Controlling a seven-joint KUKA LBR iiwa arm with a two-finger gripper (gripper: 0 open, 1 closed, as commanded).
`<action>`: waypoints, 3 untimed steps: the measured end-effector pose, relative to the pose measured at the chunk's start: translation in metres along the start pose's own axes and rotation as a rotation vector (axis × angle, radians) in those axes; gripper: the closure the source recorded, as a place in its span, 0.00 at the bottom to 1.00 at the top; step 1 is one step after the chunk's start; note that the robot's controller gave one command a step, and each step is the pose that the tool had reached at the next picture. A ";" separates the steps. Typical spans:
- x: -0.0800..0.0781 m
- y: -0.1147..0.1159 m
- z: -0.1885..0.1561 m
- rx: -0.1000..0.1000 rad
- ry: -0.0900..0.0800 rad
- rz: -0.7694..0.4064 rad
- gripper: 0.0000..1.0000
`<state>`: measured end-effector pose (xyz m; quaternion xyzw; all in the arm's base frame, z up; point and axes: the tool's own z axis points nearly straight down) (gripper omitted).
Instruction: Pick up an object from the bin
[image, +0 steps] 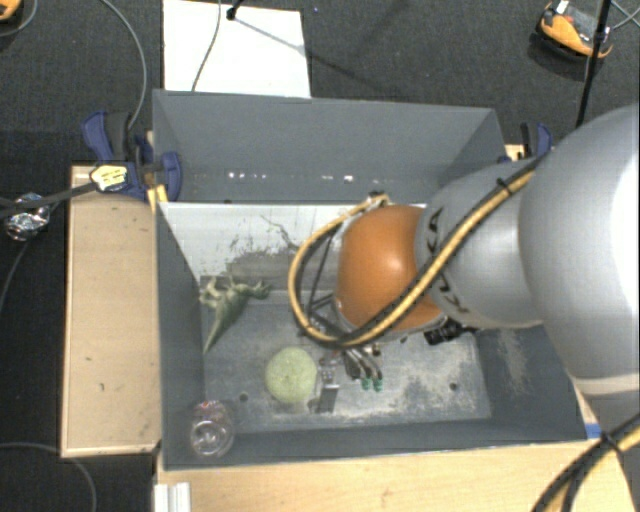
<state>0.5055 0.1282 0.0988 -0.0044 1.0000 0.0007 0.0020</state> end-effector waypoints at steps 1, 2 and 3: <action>0.011 0.023 0.020 -0.002 0.005 -0.182 0.00; 0.013 0.021 0.025 -0.007 -0.005 0.114 1.00; 0.013 0.021 0.025 -0.007 -0.005 0.115 1.00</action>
Offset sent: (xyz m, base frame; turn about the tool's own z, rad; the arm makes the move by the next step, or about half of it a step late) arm -0.0148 0.0172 -0.0288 0.1171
